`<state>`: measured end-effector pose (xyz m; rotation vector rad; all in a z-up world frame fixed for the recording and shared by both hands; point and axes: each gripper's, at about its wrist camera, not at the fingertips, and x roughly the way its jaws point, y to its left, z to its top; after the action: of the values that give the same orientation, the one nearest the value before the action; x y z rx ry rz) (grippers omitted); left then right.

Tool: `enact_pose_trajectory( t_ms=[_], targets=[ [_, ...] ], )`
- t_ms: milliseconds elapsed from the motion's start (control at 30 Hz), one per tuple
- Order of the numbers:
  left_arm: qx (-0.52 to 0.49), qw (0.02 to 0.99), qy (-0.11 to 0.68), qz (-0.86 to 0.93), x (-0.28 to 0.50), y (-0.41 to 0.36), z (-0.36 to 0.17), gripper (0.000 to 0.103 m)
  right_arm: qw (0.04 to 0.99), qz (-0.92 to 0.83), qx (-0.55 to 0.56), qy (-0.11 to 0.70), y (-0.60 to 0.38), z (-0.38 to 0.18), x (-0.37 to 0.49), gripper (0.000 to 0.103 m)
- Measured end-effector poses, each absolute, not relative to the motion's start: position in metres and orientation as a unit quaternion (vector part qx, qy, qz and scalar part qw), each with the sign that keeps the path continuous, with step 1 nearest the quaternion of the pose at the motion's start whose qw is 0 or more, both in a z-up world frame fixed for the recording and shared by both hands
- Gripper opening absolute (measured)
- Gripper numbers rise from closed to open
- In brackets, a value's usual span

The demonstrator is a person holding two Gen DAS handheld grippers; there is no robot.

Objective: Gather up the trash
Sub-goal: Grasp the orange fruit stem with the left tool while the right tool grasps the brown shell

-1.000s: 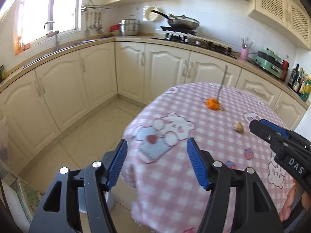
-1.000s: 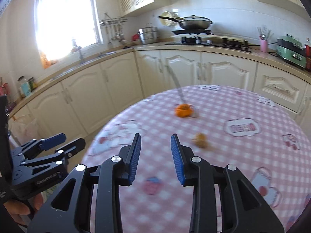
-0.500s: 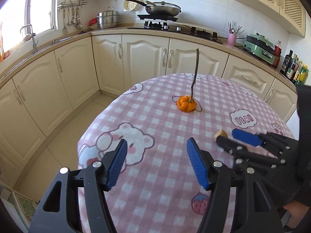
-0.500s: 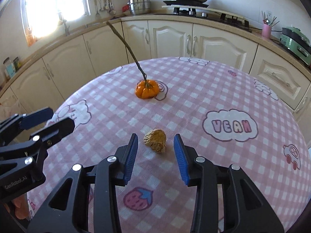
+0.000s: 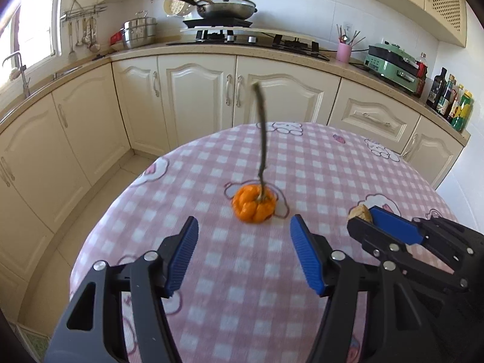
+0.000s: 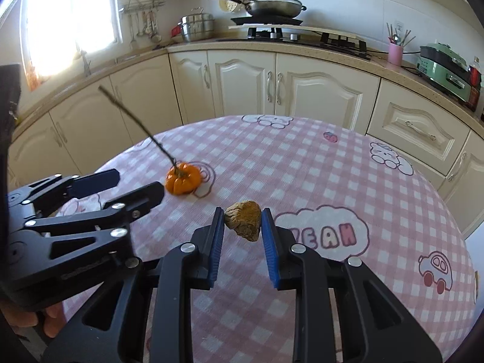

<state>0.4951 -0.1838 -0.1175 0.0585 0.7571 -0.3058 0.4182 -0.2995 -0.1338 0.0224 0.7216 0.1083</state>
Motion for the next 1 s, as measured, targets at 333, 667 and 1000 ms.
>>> enact_pose_trajectory(
  t_ms=[333,667,1000],
  targets=[
    [0.029,0.925,0.342,-0.164,0.517,-0.198,-0.11,0.018,0.941,0.062,0.035,0.33,-0.308,-0.119,0.417,0.023],
    [0.012,0.935,0.302,-0.184,0.492,-0.182,-0.09,0.004,0.947,0.07,0.04,0.312,-0.302,-0.109,0.404,0.023],
    [-0.005,0.947,0.288,-0.144,0.436,-0.116,-0.066,0.004,0.95,0.097,0.019,0.297,-0.259,-0.091,0.378,0.023]
  ],
)
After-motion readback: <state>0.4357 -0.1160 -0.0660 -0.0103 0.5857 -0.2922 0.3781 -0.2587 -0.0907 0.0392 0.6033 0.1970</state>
